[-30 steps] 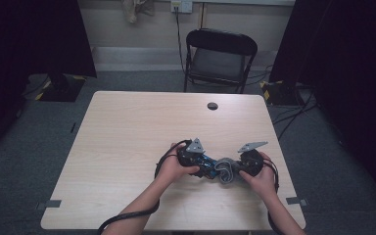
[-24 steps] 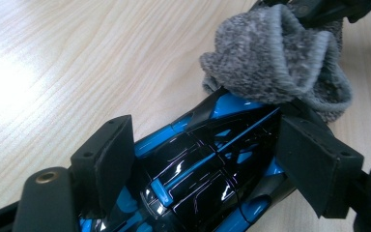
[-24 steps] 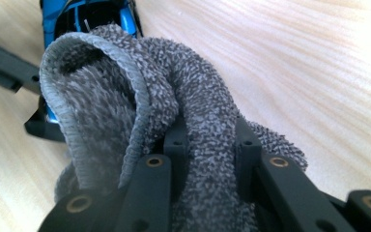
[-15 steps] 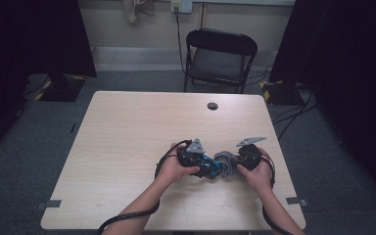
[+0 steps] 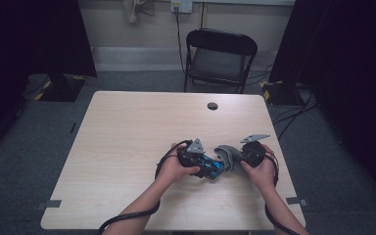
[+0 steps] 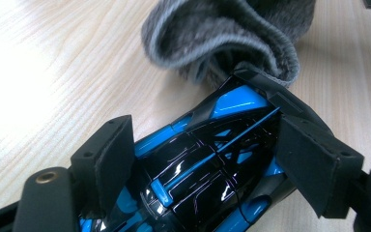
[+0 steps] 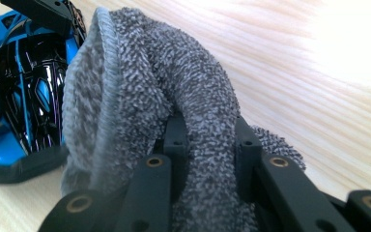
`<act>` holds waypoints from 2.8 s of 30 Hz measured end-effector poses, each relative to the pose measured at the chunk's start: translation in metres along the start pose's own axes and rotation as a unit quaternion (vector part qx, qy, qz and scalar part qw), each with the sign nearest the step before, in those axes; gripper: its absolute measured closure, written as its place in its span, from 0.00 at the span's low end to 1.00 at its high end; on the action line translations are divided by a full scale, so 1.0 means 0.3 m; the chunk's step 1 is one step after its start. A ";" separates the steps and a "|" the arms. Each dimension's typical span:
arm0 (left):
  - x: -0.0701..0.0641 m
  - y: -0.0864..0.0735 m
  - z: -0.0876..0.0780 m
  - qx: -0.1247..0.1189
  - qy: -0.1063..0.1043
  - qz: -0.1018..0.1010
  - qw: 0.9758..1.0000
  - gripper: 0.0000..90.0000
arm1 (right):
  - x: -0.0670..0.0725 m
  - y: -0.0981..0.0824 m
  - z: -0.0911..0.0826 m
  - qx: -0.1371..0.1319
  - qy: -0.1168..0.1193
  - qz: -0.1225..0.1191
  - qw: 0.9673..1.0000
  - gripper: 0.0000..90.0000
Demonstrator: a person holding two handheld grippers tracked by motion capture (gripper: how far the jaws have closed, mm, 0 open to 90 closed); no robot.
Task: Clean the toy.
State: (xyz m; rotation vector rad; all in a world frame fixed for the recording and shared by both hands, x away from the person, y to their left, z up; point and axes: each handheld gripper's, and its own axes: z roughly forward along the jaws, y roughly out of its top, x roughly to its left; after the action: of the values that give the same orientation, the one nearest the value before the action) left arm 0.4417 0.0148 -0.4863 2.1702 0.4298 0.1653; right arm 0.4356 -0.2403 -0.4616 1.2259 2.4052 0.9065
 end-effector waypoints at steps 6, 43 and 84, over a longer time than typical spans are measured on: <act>0.000 0.000 0.001 -0.001 -0.001 -0.001 1.000 0.24 | -0.007 -0.027 -0.082 -0.013 0.011 -0.005 1.000 0.83; -0.004 -0.002 0.000 -0.004 0.004 -0.003 1.000 0.24 | 0.050 -0.020 0.014 0.004 0.041 0.009 0.999 0.82; 0.005 -0.036 -0.103 0.025 0.022 -0.037 0.999 0.24 | -0.053 -0.053 -0.009 0.029 -0.013 0.029 0.999 0.80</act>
State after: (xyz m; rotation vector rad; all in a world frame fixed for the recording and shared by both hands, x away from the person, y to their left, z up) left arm 0.4321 0.0445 -0.4766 2.2000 0.5446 0.1628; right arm 0.4338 -0.2612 -0.4703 1.3271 2.4022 0.8381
